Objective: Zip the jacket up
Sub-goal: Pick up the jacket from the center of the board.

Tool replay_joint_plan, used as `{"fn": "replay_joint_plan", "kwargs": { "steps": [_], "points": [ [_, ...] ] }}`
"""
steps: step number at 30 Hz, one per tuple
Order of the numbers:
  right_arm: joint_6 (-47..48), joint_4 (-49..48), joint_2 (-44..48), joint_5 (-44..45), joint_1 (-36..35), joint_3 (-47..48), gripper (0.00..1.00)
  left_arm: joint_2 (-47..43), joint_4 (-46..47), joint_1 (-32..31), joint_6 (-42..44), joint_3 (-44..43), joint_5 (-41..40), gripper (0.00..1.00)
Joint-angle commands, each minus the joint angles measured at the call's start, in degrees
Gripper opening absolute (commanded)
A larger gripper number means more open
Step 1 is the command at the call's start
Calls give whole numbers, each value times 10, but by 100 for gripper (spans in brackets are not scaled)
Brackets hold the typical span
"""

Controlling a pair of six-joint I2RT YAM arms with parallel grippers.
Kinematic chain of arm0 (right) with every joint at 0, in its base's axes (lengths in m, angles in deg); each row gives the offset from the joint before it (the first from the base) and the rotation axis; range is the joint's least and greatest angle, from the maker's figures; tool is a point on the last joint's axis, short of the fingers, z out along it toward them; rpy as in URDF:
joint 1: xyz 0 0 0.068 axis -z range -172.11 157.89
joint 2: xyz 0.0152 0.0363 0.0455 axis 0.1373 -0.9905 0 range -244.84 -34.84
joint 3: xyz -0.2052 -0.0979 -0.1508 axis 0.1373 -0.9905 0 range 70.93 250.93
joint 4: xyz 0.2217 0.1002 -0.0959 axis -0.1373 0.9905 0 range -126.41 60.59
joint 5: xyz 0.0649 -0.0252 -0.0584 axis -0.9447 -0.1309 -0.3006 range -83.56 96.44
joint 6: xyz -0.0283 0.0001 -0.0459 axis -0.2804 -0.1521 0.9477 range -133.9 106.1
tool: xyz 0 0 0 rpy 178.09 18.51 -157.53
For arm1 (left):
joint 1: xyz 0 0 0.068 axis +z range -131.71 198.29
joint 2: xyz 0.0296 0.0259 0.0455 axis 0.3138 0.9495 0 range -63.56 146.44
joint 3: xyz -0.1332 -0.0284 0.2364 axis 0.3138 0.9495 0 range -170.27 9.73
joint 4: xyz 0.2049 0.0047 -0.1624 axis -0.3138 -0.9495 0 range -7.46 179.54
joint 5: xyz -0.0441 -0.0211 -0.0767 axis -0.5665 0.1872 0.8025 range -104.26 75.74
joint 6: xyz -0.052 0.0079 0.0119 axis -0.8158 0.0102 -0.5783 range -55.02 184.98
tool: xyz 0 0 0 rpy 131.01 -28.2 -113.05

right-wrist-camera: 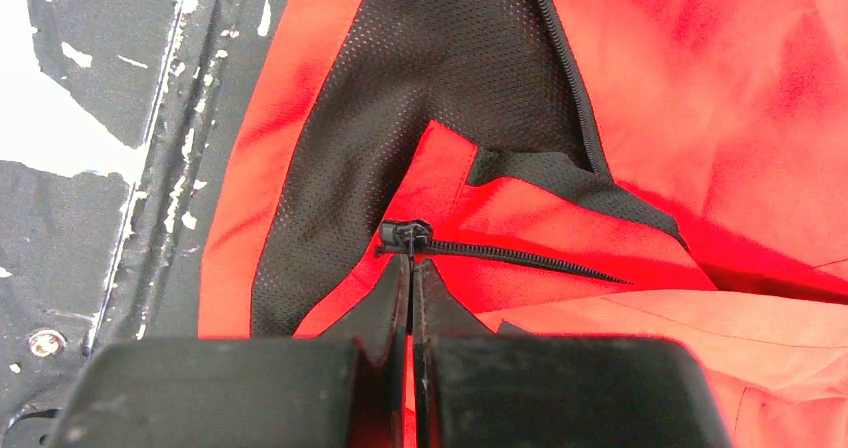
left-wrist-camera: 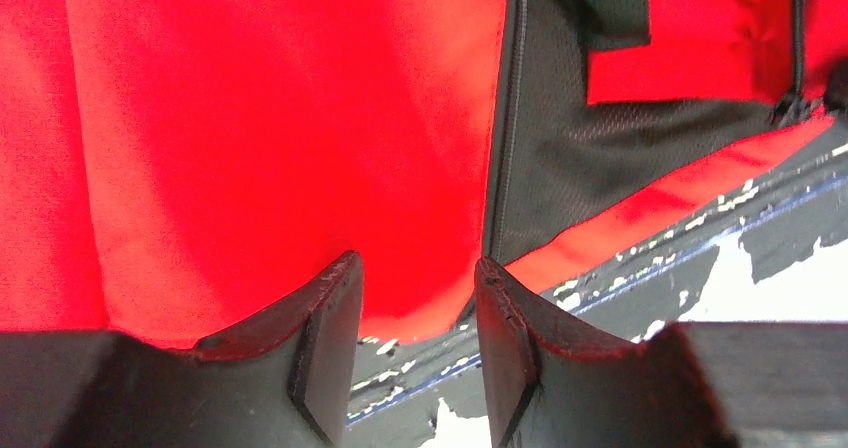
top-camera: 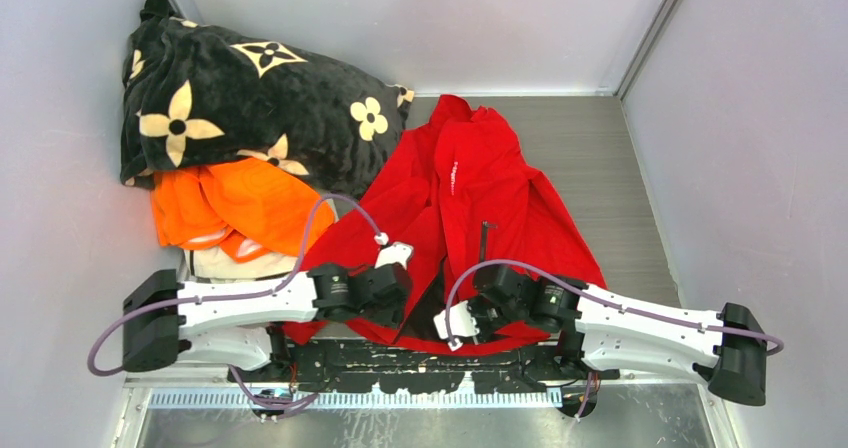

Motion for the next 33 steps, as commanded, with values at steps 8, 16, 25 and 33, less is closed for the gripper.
{"fn": "replay_joint_plan", "kwargs": {
  "steps": [8,16,25,33],
  "points": [
    [-11,-3,20,-10,6,-6,1,-232,144,-1,-92,162,138,46],
    [-12,-5,22,-12,6,-11,1,-377,75,0,-286,245,180,44],
    [-12,-10,21,-13,9,-14,1,-383,170,0,-364,323,103,38],
    [-13,-7,22,-12,11,-12,1,-326,276,0,-363,338,45,38]
  ]
}}
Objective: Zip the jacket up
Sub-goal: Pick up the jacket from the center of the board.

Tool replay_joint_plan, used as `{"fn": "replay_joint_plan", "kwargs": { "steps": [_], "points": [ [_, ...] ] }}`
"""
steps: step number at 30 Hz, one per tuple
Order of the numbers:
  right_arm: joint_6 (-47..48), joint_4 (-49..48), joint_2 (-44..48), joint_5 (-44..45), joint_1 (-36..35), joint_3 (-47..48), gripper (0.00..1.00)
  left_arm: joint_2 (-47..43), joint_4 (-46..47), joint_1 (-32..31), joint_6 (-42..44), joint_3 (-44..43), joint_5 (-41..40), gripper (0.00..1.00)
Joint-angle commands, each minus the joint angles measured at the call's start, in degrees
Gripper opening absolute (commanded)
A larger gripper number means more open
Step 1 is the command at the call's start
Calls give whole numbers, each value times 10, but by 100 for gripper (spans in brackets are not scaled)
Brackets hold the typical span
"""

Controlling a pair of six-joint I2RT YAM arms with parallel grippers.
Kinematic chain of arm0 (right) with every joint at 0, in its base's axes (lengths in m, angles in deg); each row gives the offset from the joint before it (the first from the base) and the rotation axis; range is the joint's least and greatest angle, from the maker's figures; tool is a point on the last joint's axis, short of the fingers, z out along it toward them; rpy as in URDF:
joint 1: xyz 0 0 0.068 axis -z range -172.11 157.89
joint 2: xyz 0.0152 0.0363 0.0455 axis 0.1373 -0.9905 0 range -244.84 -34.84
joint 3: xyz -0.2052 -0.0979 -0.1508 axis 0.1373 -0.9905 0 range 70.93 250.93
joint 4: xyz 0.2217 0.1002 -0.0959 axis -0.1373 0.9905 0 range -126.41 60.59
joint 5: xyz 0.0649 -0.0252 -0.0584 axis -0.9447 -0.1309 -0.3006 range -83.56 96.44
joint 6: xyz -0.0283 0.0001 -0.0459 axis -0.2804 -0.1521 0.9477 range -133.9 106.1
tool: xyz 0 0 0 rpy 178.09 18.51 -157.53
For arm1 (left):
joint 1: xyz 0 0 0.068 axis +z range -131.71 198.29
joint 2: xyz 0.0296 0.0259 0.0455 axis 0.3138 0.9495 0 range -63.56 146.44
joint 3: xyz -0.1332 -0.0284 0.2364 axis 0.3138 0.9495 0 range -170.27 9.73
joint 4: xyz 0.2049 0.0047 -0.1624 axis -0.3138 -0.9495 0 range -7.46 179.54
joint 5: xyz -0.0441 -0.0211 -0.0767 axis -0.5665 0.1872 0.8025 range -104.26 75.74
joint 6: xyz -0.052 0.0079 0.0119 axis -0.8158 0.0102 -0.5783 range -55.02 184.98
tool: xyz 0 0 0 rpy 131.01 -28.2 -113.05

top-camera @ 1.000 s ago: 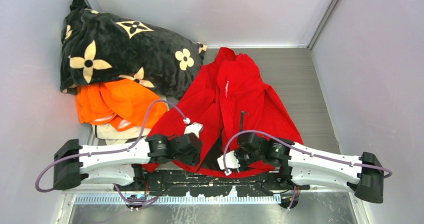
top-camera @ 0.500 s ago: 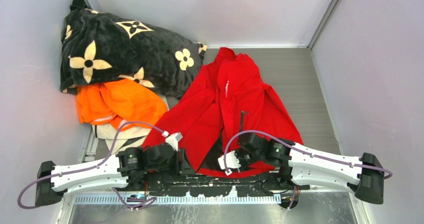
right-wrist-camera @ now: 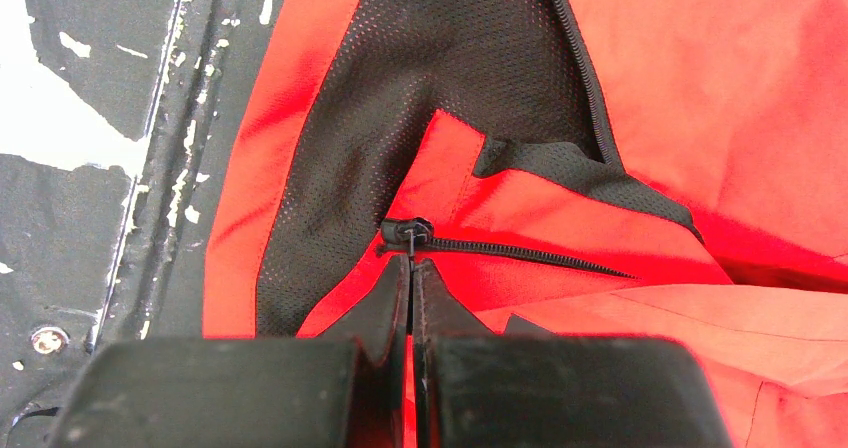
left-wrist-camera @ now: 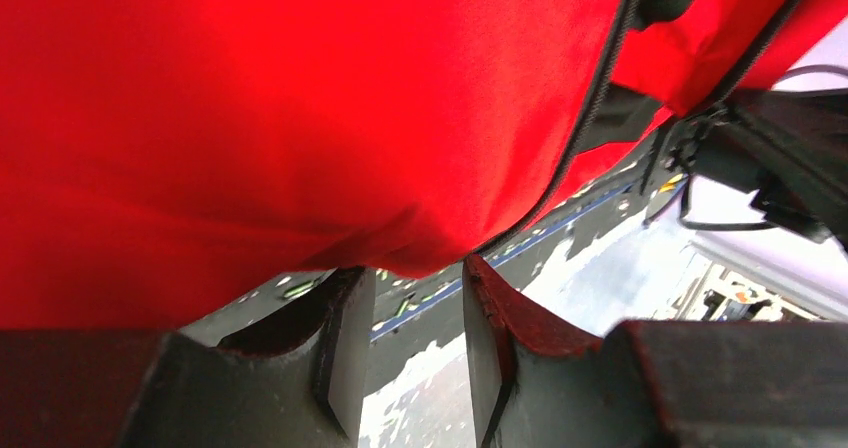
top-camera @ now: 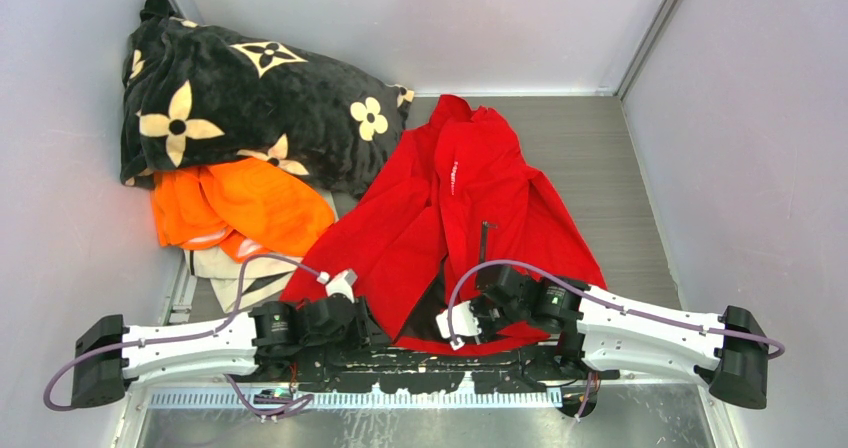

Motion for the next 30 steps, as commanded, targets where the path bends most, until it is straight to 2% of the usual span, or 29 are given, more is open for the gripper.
{"fn": "replay_joint_plan", "kwargs": {
  "steps": [1,9,16,21,30],
  "points": [
    [-10,-7,11,-8,4,0,1,3,109,-1,-11,9,-54,38],
    [-10,-6,10,-8,4,0,1,-34,102,0,-34,24,-92,40],
    [-9,-6,7,-9,4,0,1,-107,89,-1,-65,23,-125,41],
    [-9,-8,7,-8,4,-1,1,-159,71,-1,-96,29,-152,45],
    [-7,-7,4,-8,4,2,1,-149,87,-1,-162,42,-173,47]
  ]
}}
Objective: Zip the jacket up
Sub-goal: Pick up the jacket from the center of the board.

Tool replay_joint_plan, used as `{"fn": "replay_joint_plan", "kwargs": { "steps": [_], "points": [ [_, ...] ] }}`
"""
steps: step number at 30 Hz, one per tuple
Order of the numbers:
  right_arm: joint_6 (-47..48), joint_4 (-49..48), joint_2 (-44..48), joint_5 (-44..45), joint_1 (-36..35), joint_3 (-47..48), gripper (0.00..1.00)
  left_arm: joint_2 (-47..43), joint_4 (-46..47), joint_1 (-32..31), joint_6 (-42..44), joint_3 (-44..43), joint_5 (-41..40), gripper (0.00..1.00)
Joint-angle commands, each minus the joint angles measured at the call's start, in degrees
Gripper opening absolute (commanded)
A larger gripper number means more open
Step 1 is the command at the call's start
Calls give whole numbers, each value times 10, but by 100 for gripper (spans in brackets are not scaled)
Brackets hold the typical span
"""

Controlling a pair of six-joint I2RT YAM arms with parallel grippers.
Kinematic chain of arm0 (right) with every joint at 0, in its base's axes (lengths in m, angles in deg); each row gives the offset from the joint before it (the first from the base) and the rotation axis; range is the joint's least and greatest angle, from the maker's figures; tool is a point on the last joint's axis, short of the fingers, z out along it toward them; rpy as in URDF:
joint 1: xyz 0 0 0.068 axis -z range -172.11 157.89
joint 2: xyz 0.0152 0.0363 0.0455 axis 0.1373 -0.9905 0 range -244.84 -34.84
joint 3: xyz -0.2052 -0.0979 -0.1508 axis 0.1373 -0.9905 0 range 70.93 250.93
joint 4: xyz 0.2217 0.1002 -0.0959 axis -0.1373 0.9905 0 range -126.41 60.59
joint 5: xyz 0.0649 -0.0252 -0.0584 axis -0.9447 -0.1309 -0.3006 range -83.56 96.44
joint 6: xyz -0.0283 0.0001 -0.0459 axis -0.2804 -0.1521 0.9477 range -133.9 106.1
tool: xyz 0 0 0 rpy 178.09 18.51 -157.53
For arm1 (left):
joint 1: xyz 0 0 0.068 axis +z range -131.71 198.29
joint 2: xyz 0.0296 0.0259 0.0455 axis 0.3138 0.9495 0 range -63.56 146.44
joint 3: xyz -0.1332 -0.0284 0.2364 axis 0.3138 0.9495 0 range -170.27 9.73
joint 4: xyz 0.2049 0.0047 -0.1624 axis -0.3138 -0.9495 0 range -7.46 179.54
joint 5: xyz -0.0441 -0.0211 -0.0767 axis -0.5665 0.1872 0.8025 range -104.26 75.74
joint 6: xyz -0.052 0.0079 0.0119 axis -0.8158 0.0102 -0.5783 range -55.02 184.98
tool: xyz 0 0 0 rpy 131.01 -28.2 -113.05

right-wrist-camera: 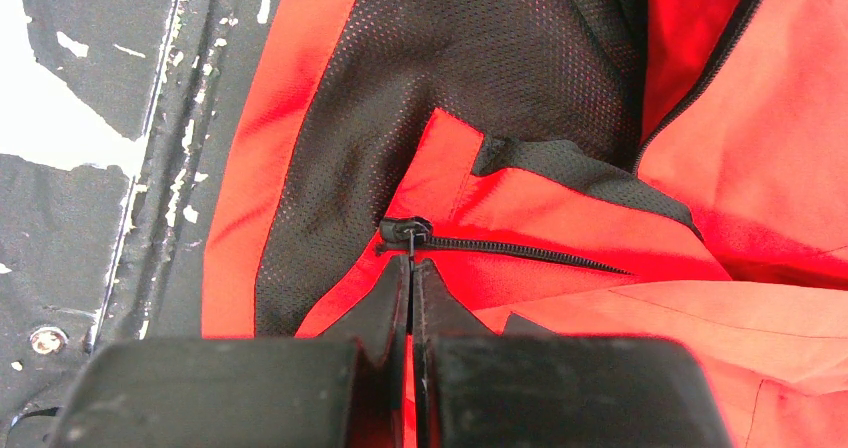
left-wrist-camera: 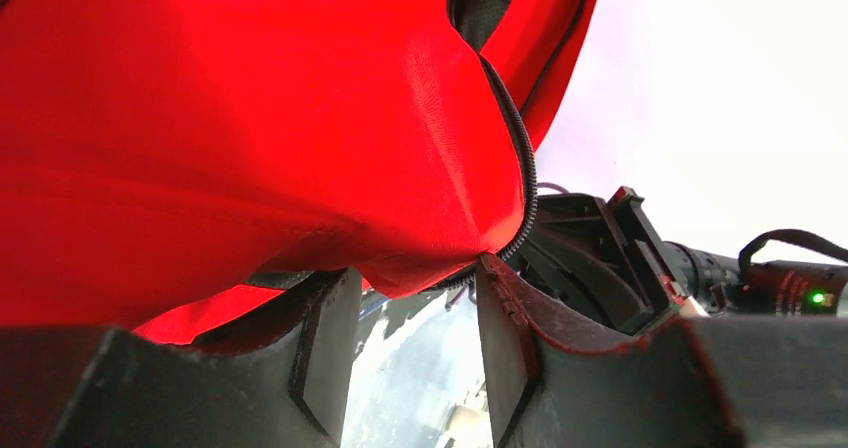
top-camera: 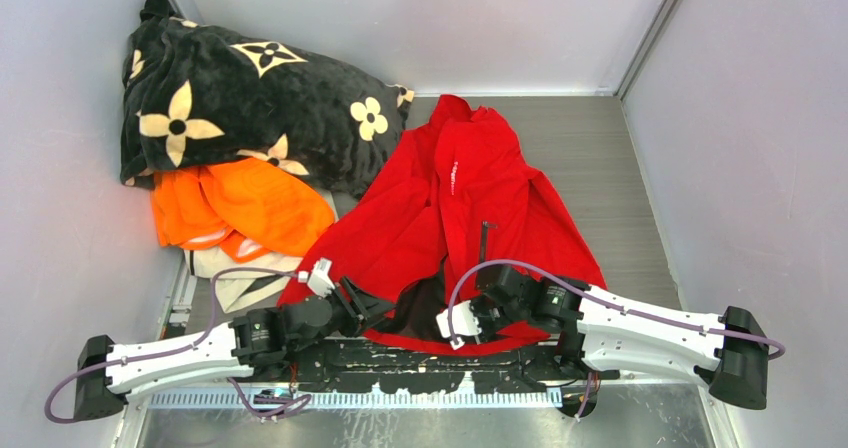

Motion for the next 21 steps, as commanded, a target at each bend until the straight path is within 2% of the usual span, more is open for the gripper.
{"fn": "replay_joint_plan", "kwargs": {
  "steps": [1,11,21],
  "points": [
    [-7,-7,3,-8,2,1,1,2,16,-1,-53,-2,-33,47],
    [-5,-7,2,-8,2,2,1,-66,-31,-1,-94,3,-73,45],
    [-5,-6,0,-8,1,5,1,-52,-29,0,-129,6,-93,45]
  ]
}}
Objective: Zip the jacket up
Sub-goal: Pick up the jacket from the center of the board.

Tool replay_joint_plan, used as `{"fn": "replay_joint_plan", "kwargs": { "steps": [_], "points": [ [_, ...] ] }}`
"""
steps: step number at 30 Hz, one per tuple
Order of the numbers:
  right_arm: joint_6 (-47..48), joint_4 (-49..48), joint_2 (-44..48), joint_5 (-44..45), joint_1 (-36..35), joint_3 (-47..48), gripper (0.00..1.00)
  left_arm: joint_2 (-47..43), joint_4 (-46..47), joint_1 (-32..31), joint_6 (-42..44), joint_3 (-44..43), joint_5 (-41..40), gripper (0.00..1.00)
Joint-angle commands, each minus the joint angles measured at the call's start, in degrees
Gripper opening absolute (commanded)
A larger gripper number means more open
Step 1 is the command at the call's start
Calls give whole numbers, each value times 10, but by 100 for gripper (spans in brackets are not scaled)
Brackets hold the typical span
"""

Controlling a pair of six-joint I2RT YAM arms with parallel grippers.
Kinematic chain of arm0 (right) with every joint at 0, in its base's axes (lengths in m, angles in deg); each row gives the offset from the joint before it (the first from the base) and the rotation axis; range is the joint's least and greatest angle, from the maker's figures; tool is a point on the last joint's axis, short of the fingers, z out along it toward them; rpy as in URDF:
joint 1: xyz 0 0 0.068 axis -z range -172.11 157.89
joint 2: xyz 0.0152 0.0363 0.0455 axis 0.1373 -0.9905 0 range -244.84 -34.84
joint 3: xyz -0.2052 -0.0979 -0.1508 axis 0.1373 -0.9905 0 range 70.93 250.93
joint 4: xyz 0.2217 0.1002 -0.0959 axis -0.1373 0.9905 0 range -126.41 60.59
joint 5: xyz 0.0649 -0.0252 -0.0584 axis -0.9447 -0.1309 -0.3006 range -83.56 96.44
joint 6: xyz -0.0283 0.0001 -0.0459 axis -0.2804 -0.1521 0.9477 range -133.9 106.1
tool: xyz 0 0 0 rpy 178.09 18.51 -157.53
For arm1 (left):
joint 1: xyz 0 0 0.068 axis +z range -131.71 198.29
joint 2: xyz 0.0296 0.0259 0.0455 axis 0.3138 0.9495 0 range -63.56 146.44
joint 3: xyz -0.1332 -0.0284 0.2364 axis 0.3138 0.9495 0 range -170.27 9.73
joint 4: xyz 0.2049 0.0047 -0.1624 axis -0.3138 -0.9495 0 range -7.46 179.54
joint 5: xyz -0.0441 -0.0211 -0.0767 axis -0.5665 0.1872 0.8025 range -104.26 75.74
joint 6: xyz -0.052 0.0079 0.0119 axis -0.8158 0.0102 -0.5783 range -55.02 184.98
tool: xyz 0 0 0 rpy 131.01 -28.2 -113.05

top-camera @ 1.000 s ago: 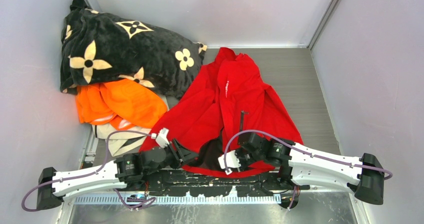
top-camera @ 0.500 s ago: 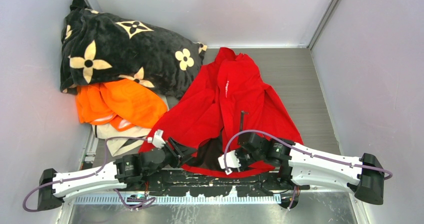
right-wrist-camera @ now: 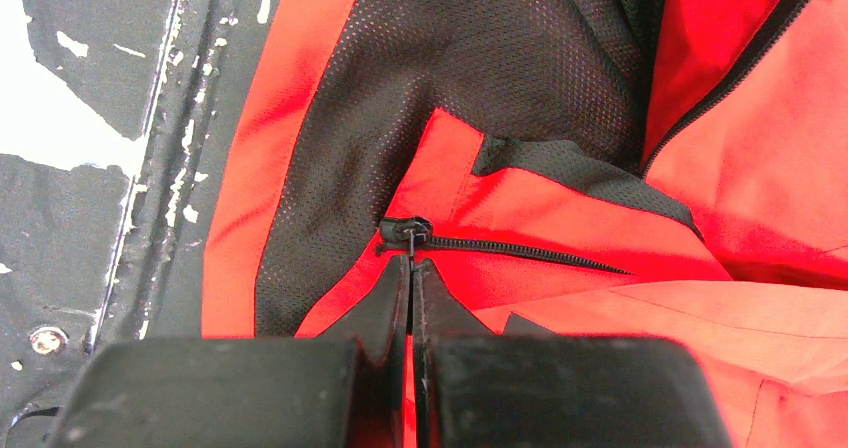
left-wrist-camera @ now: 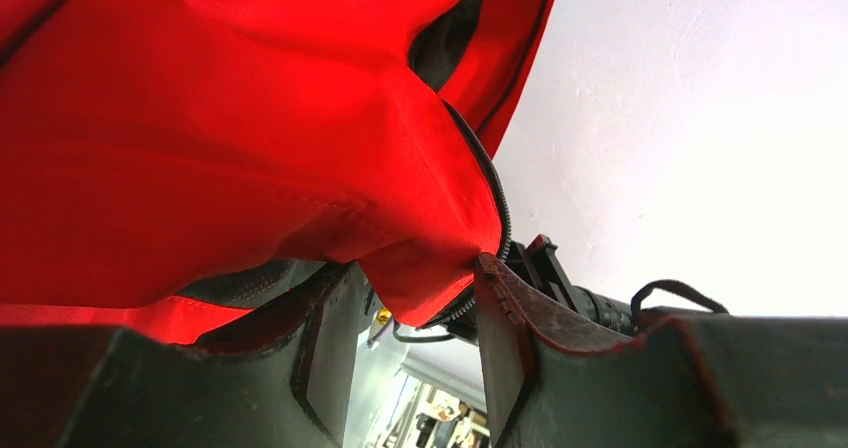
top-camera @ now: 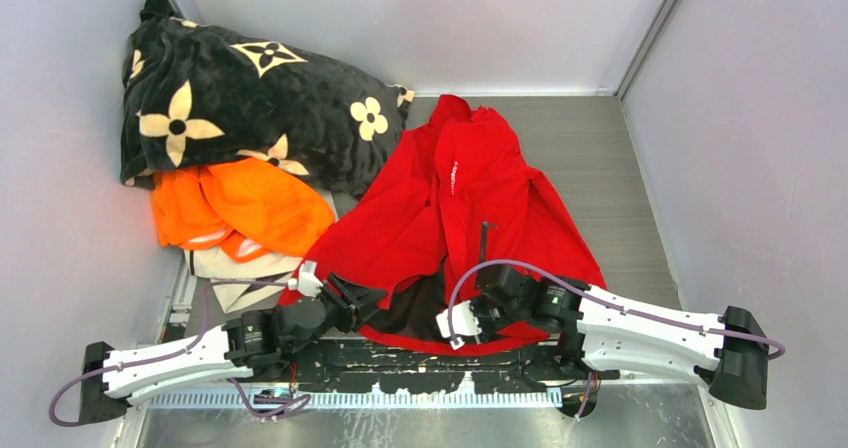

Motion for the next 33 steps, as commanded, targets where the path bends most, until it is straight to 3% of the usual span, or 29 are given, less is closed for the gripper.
{"fn": "replay_joint_plan", "kwargs": {
  "steps": [1,13,20,25,29,33],
  "points": [
    [-5,-6,0,-8,1,5,1,6,7,0,-25,4,-39,45],
    [-5,-7,-2,-9,2,8,1,16,37,-1,-56,18,-77,43],
    [-5,-5,-4,-10,2,9,1,22,46,-1,-50,18,-80,25],
    [-5,-5,-2,-11,1,10,1,11,41,-1,-29,14,-76,1],
    [-7,-4,-3,-11,1,16,1,21,37,0,7,1,-58,0],
    [-14,-4,4,-20,1,30,1,64,93,0,75,-6,-35,0]
  ]
}}
